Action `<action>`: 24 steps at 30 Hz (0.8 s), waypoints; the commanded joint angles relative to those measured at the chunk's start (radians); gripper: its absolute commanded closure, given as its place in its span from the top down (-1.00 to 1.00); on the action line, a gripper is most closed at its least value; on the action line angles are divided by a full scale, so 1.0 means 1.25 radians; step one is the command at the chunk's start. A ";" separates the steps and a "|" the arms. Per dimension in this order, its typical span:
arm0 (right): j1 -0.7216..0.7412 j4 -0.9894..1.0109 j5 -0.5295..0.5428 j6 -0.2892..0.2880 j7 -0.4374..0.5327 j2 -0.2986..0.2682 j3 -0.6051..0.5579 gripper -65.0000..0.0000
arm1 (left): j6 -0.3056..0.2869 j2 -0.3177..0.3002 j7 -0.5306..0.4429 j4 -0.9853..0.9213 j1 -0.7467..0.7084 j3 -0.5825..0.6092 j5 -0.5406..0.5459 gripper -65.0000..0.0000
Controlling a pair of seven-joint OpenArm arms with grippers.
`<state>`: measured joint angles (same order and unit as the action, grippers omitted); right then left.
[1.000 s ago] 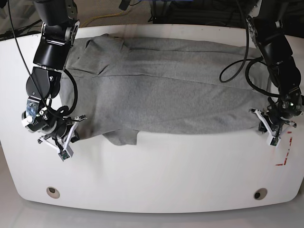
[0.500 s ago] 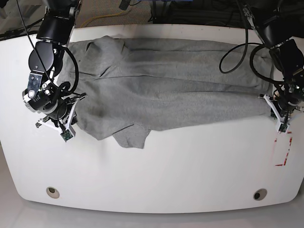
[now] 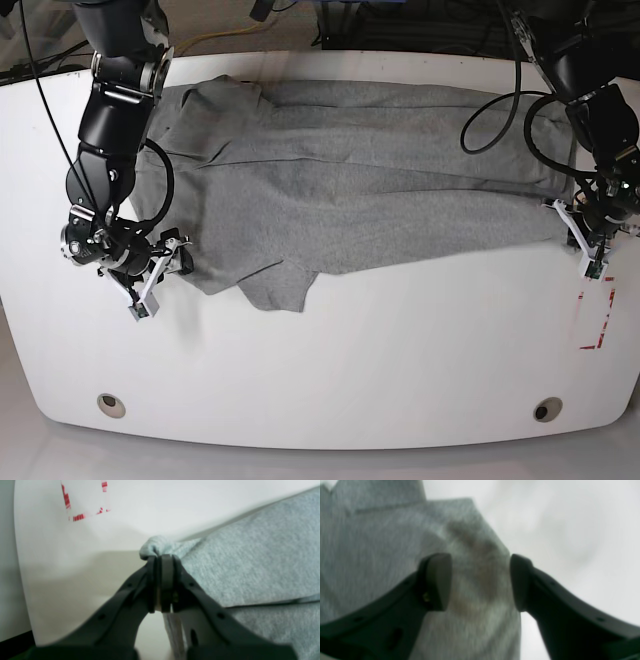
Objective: Fold the T-shirt properly
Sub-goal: 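Lift the hem with both grippers and fold it over toward the collar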
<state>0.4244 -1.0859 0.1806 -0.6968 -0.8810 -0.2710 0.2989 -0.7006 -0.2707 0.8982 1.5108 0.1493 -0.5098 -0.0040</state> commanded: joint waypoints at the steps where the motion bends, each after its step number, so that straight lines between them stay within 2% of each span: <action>1: 0.053 0.043 0.012 -0.001 0.063 -0.019 0.001 0.35 | 0.002 -0.014 -0.012 0.015 0.017 -0.003 0.006 -1.00; 5: 0.096 0.152 0.012 -0.001 0.136 -0.034 -0.027 0.55 | 0.002 -0.014 -0.012 0.015 0.017 -0.003 0.006 -1.00; 10: 0.130 0.279 0.013 -0.001 0.239 -0.049 -0.138 0.57 | 0.002 -0.014 -0.012 0.015 0.016 -0.003 0.006 -1.00; 17: 0.131 0.313 0.022 -0.001 0.270 -0.044 -0.178 0.57 | 0.002 -0.014 -0.012 0.015 0.016 -0.005 0.006 -1.00; 20: 0.130 0.312 0.022 -0.001 0.268 -0.023 -0.178 0.57 | 0.002 -0.014 -0.012 0.015 0.016 -0.005 0.006 -1.00; 22: 0.130 0.312 0.022 -0.001 0.268 -0.018 -0.178 0.53 | 0.002 -0.014 -0.012 0.015 0.016 -0.005 0.006 -1.00; 24: 0.130 0.312 0.017 -0.001 0.270 -0.015 -0.178 0.31 | 0.002 -0.014 -0.012 0.013 0.016 -0.006 0.006 -1.00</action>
<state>0.5613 -0.6853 0.2054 -0.6926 -0.5446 -0.2798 0.0765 -0.7002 -0.2699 0.8978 1.5108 0.1497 -0.5125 -0.0029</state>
